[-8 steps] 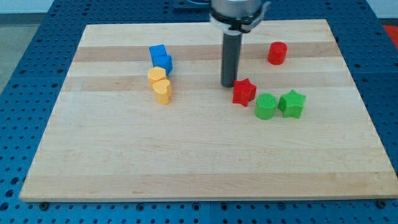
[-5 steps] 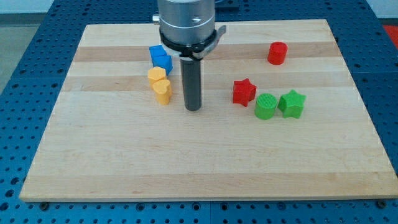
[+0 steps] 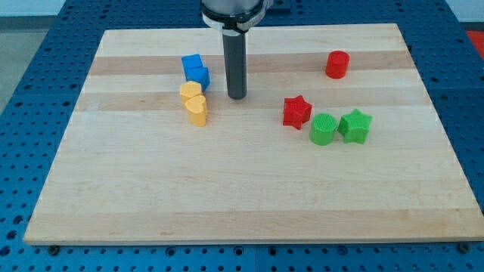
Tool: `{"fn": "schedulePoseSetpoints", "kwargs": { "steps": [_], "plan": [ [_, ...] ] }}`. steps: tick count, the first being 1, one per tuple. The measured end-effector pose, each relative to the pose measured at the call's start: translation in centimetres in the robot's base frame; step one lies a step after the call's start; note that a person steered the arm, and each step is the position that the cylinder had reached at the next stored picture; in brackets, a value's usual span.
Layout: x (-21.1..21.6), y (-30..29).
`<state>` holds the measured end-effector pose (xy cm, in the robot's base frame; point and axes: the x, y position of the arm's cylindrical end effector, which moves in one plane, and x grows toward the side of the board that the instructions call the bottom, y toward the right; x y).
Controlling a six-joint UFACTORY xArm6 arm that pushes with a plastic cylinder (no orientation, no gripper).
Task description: Move your arm above the red star
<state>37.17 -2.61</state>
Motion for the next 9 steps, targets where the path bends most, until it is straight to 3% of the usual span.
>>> {"fn": "schedulePoseSetpoints", "kwargs": {
  "steps": [3, 6, 9],
  "plan": [
    [-1.2, 0.0],
    [-5.2, -0.1],
    [-2.8, 5.6]
  ]
}}
